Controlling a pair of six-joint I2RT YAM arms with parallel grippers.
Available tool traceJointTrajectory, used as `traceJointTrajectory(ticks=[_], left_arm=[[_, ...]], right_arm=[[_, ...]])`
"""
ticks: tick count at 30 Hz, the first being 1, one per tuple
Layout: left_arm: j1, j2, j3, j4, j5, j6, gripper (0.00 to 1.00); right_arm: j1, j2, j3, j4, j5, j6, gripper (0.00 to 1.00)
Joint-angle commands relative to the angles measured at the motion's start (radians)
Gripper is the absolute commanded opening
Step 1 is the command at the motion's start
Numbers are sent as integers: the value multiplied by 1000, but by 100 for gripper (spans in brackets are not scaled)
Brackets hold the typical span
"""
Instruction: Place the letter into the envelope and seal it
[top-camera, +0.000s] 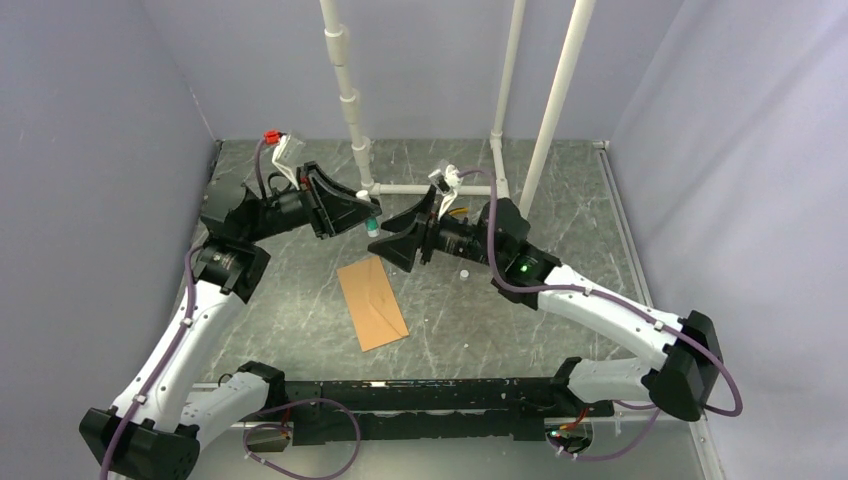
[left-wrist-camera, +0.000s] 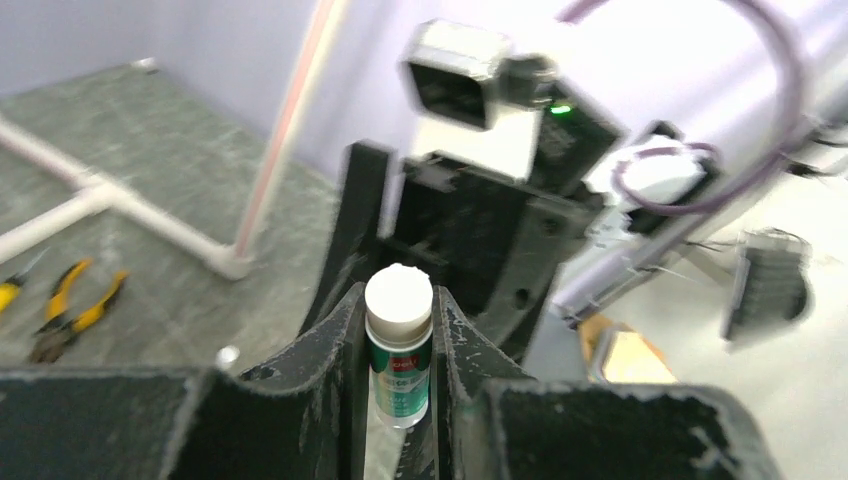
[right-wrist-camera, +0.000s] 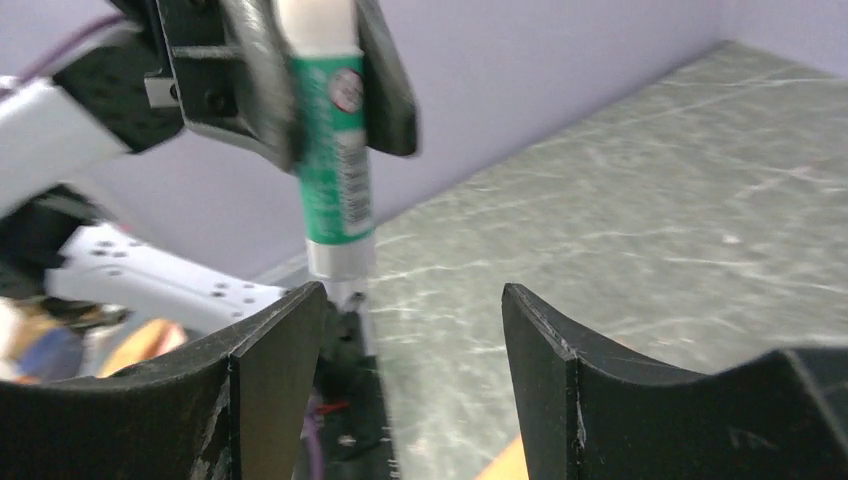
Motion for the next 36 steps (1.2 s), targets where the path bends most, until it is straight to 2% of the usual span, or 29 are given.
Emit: traceJointTrajectory(ticks=[1,3,11,13,19,29,32,36], left_arm=[[-1,-18,13,322,242,-229,2],[-1,-29,18,362,251,-263,3],[-2,-72,-15,402,225,-287,3],[-2,-78,-16,385,211,-272,3],[-2,-89,-17,368,182,-258,2],[-2,-103,-23,305,78,-223,2],[-2,-96,-23,310,78,-233,2],[-2,-96,-30,319,70,-247,2]], right_arm=[[-2,-26,-84,376,-180,275,69],[-1,-31,-112,489,-222,325,69],[0,-2,-71,689,-275,467,63],[1,17,-41,681,-286,487,60],[4,47,-12,636,-286,496,42],[18,53,7,565,-296,445,37],[18,60,23,547,-287,438,30],[18,74,62,478,-273,396,12]])
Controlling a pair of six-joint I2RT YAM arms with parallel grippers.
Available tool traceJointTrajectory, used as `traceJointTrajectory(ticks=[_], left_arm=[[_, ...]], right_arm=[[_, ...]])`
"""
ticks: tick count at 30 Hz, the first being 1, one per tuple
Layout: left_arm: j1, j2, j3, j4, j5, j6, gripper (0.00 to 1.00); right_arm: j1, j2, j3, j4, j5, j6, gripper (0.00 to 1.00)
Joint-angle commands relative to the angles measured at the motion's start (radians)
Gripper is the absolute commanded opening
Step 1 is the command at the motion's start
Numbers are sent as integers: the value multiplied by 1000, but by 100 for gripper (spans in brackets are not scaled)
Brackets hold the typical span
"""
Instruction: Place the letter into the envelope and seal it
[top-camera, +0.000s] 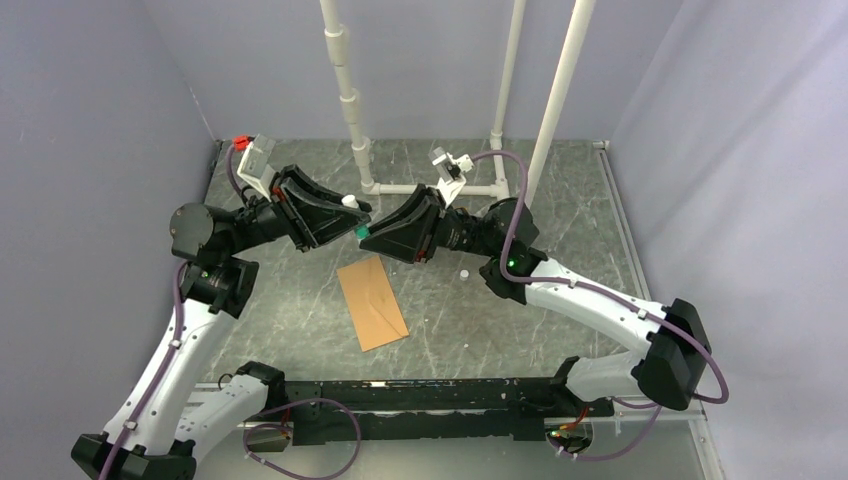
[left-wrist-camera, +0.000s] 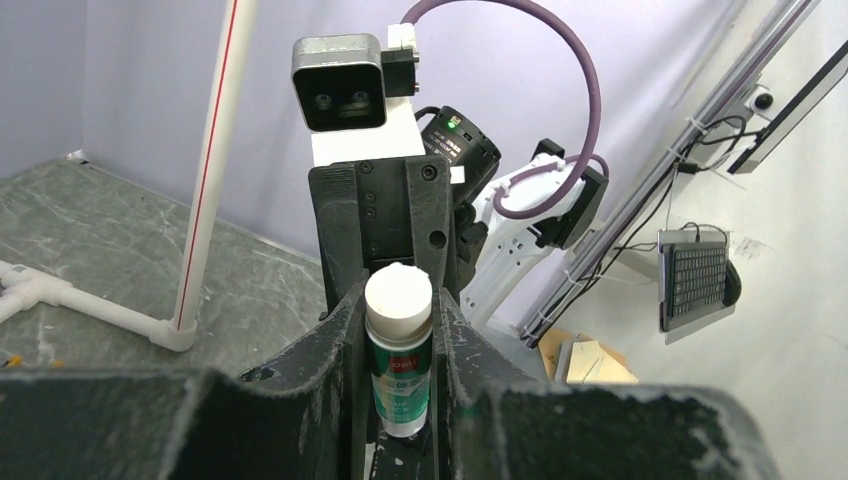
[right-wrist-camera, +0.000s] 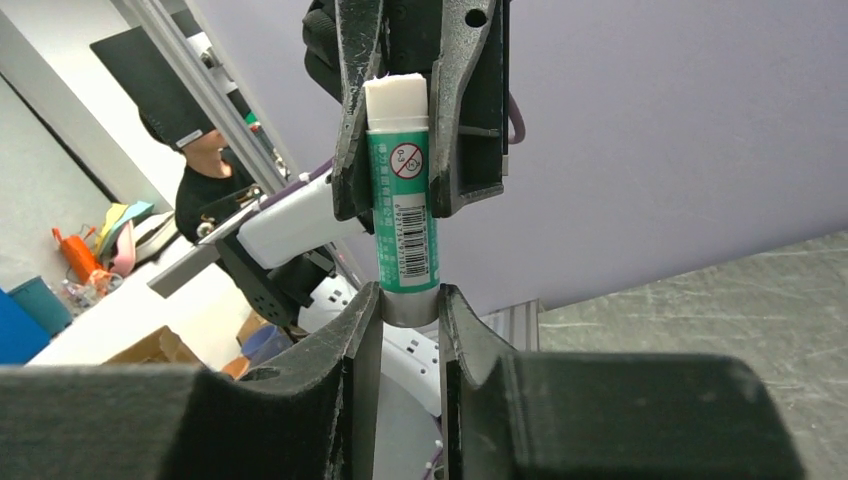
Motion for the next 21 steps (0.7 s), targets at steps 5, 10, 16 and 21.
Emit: traceJointTrajectory(ticks=[5,10,16,21], left_arm=[[-1,-20,32,-178,-159,81,2],[-1,-9,135,-625,-537,238,2],[-1,57,191,-917,-957,215,3],[-1,70,168,-855,-916,224,2]], right_arm=[[15,-1,141,-315,183,-321,0],[31,50,219,-580,567,-689,0],[66,161,305,-635,1017,-938,0],[72,150,336,-745,877,-880,16]])
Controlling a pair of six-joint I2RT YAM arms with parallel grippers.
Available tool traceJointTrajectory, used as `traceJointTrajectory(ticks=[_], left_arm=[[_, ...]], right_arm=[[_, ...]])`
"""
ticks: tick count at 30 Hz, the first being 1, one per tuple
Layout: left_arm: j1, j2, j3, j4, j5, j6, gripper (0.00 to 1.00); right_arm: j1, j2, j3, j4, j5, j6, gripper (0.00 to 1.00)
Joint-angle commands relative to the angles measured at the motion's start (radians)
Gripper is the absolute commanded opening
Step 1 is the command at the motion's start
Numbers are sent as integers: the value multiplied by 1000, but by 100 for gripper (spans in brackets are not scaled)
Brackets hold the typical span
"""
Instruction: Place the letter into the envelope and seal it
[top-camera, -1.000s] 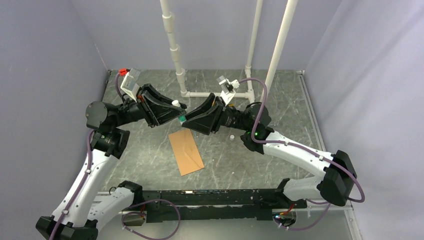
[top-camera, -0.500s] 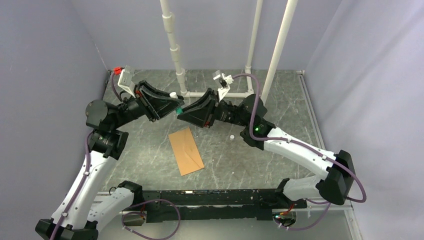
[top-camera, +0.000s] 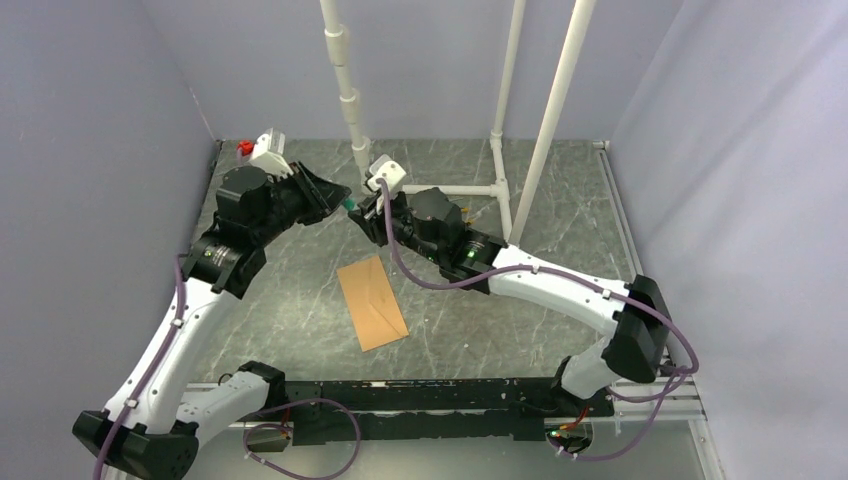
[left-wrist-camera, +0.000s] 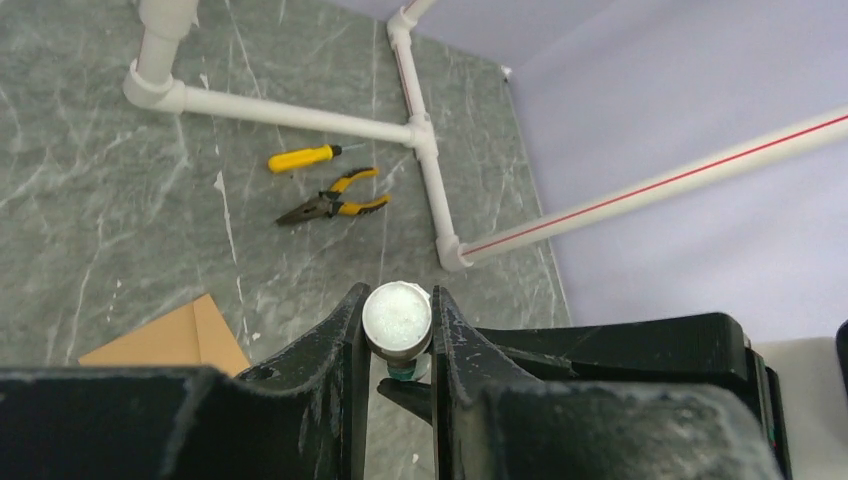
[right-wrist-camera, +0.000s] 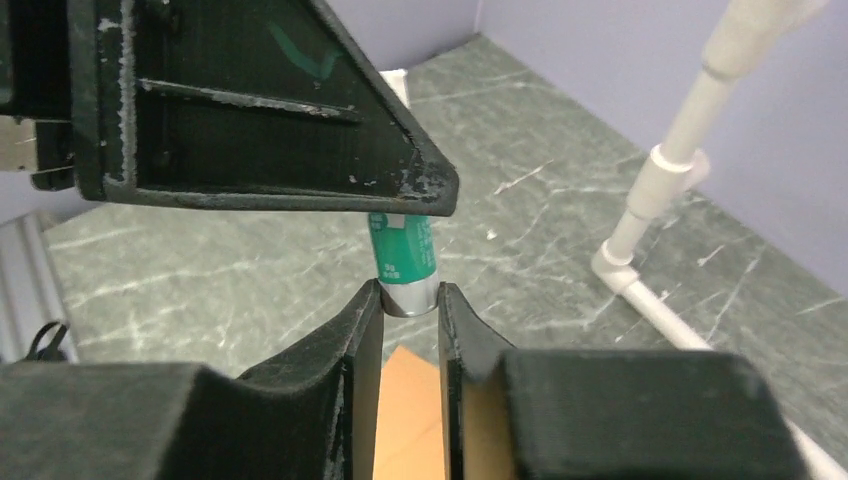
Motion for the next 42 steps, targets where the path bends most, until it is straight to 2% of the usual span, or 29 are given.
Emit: traceJointTrajectory(ticks=[1,2,4,6,11,14,18,23,28,31,37,41,42], left_arm=[[14,-26,19,-36,-72,49,2],[14,-25,18,-10,-23,86,2],[14,-26,18,27,96,148,2],[14,-32,17,54,235,210,2],[14,-58,-16,193,603,277,2],[14,-58,-35,292,752,259,3],[14,-51,-52,405,905,220,3],[14,-53,-81,513,1009,177,3],[15,-52,-88,527,1033,180,2],[14,-52,-89,539,1022,165,2],[14,-60,-103,618,1010,96,3],[14,-70,-118,648,965,56,16],[14,-72,-127,674,944,30,23]], right_arm=[[-59,-78,49,-144,33,-37,30],[-64,-100,37,-158,-58,-13,43],[-69,-165,0,-159,-214,35,62],[-77,-223,-58,-127,-320,101,68],[-115,-318,-188,6,-512,281,72],[-120,-333,-218,70,-578,329,72],[-120,-321,-214,71,-607,335,70],[-120,-301,-192,110,-655,359,65],[-119,-284,-188,201,-723,433,58],[-120,-268,-186,228,-729,465,50],[-119,-253,-206,305,-671,542,25],[-120,-240,-242,435,-617,623,9],[-119,-232,-249,463,-607,642,7]])
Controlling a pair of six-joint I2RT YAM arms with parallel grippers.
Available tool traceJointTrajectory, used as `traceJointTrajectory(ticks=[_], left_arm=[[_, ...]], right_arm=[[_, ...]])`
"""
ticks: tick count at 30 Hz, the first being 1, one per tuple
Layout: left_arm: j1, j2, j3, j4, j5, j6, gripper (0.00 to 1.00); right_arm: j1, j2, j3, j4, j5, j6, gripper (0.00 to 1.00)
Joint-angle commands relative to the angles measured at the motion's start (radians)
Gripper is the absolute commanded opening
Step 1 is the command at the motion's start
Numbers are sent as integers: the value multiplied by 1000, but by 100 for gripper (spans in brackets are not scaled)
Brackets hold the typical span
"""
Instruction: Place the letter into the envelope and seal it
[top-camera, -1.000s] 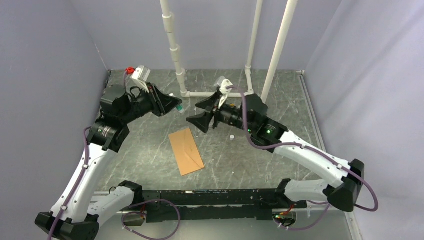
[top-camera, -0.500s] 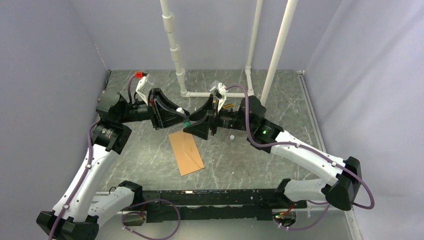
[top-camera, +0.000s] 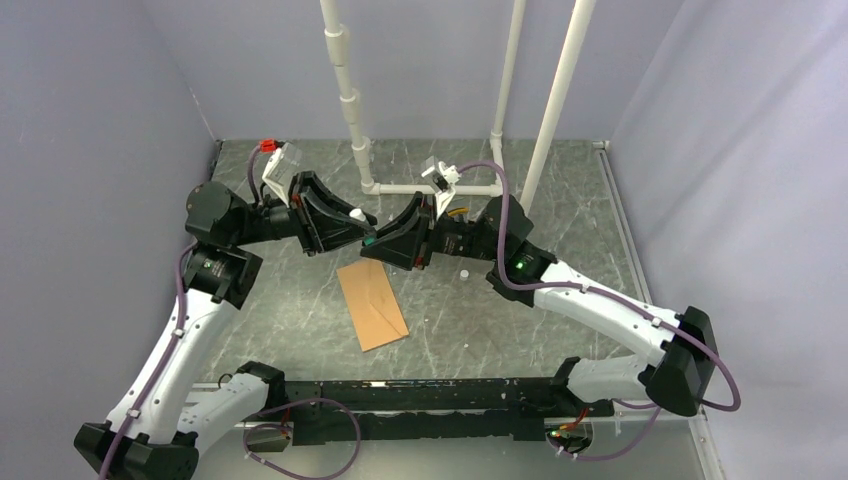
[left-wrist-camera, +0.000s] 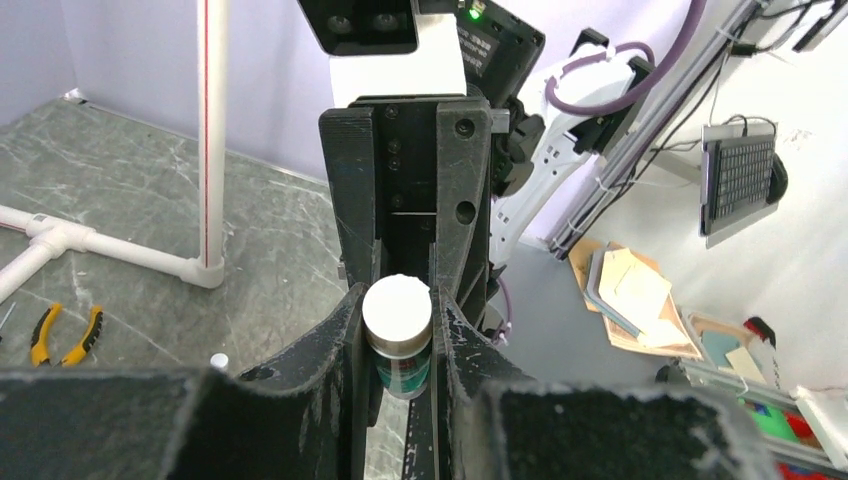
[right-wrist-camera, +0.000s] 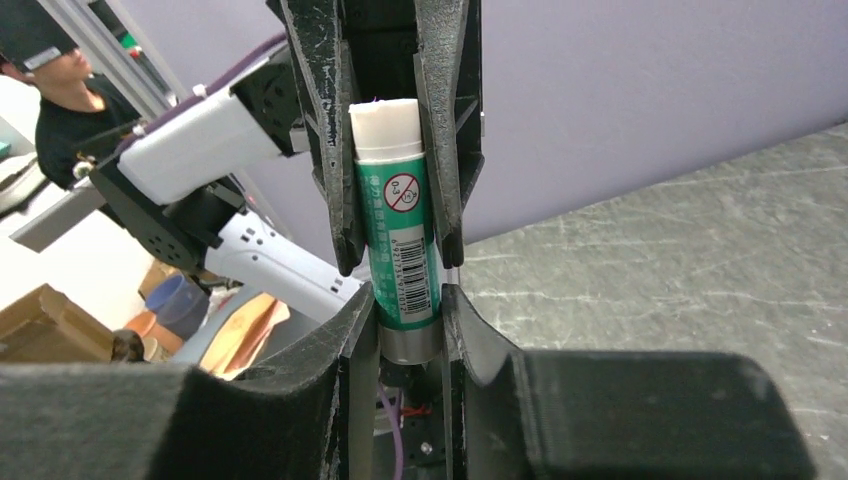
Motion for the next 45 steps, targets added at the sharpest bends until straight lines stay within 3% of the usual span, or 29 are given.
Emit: traceJointTrajectory(ticks=[1,5,11,14,17,22,26,28,31,34,36,38,41,45], left_arm=[[-8,-27,-36,131,-38,-90,26],[-8,-26,-101,264,-106,-181,33],[-8,-16,-169,373,-156,-240,31],[-8,-20,-177,378,-175,-241,22],[-8,-26,-172,363,-180,-228,4],[-8,-41,-123,189,-144,-79,3],[-8,-29,-40,-25,-2,117,2],[-8,-8,11,-115,96,188,2],[-8,35,64,-230,208,276,3],[-8,51,98,-350,214,374,2],[-8,50,118,-429,166,436,2],[-9,42,125,-487,38,486,2],[-9,22,107,-485,-157,516,2],[-10,28,115,-493,-218,573,2]], right_arm=[[-5,29,-20,231,100,129,6],[-5,61,-31,344,111,211,3],[-5,91,-41,479,113,275,2],[-5,98,-43,516,105,287,2],[-5,106,-40,496,80,275,6],[-5,35,-60,240,108,72,54],[-6,-80,-102,34,151,-157,69],[-8,-127,-100,-27,103,-230,69],[-8,-171,-55,-98,42,-291,62],[-9,-178,13,-180,151,-259,52],[-9,-155,82,-268,276,-206,50],[-9,-113,147,-345,405,-130,56],[-8,-47,220,-413,470,0,59],[-7,36,297,-481,525,98,60]])
